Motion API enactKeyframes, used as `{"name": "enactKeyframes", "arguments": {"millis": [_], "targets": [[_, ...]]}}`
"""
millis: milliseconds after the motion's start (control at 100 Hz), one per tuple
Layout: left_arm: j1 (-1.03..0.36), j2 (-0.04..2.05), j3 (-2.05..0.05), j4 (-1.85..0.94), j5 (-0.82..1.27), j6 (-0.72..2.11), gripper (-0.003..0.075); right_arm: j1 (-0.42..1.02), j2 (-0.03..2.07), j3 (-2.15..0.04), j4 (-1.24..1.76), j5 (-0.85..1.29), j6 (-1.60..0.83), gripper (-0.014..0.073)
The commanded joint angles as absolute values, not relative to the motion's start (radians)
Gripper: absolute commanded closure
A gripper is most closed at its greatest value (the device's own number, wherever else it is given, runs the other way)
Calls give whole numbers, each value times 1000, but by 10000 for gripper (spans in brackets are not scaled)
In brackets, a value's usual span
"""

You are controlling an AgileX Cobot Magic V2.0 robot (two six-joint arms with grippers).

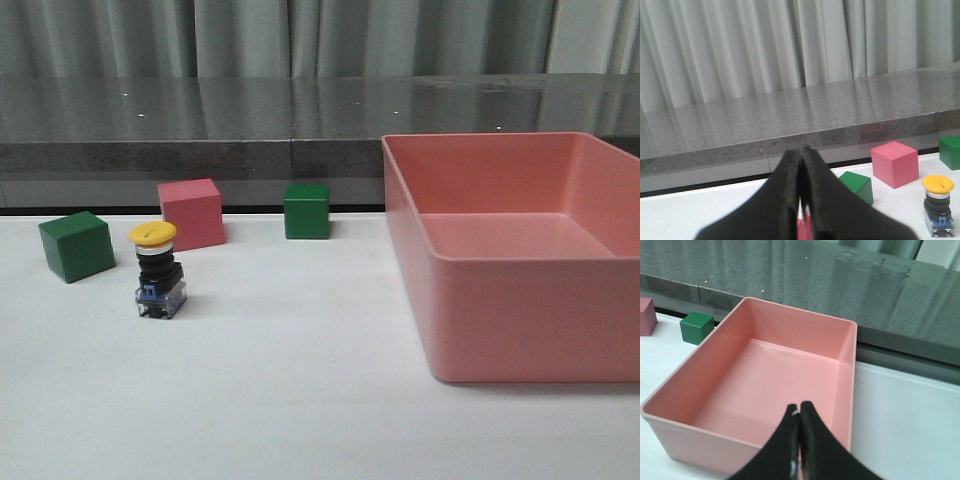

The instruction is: Place and stand button with both arms

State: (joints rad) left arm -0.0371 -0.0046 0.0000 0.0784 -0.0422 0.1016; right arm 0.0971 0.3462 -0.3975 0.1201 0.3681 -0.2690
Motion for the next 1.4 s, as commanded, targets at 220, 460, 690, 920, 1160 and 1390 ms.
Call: {"name": "enactKeyframes", "arguments": {"millis": [220,460,690,920,1160,1390], "targets": [[-37,-36,45,76,-126,91,740,92,320,-369,91,179,-239,655],[-37,-36,45,76,-126,91,740,92,121,-147,91,28,-105,655],[-37,-36,45,76,-126,91,740,89,-24,-6,86,0,-51,655],[-37,-36,45,76,-126,91,740,88,-30,13,41,-32,0,655],[-37,-36,45,76,-126,91,740,88,-30,13,30,-44,0,655],[-37,-36,45,76,-126,91,740,88,-30,13,30,-44,0,655]]}}
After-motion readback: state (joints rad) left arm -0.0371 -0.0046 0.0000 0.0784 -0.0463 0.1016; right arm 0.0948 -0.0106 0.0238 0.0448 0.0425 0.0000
